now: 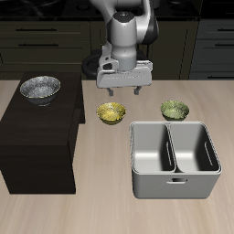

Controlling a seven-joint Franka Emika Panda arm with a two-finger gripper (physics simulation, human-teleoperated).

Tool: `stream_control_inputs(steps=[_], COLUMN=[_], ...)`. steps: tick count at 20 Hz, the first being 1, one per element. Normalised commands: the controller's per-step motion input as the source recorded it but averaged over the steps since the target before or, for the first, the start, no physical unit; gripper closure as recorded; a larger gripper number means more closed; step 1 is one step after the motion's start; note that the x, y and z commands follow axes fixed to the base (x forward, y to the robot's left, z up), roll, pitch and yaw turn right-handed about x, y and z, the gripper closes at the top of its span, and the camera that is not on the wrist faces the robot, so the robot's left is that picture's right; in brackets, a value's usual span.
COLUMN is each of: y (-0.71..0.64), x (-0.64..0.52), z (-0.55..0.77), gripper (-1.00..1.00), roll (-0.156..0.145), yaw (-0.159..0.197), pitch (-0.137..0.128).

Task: Stack the yellow bowl on the black bowl

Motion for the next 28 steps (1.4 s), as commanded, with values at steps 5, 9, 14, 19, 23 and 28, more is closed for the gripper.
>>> stream_control_inputs(steps=[5,9,14,19,23,28], y=[0.05,0.03,-0.03,0.01,0.08,0.00], x=[0.04,0.12,0.08,0.00,-0.02,0.05], z=[-0.26,-0.26,-0.12,-0.13,-0.15,-0.18], gripper=[-1.00,-1.00,-1.00,-1.00,-1.00,-1.00], roll=[0.007,-0.021,-0.006,0.008,0.021,0.019], yaw=[0.030,0.033,0.013,0.021,0.028,0.019], pitch=[0.037,0.044,0.030,0.026,0.014,0.039])
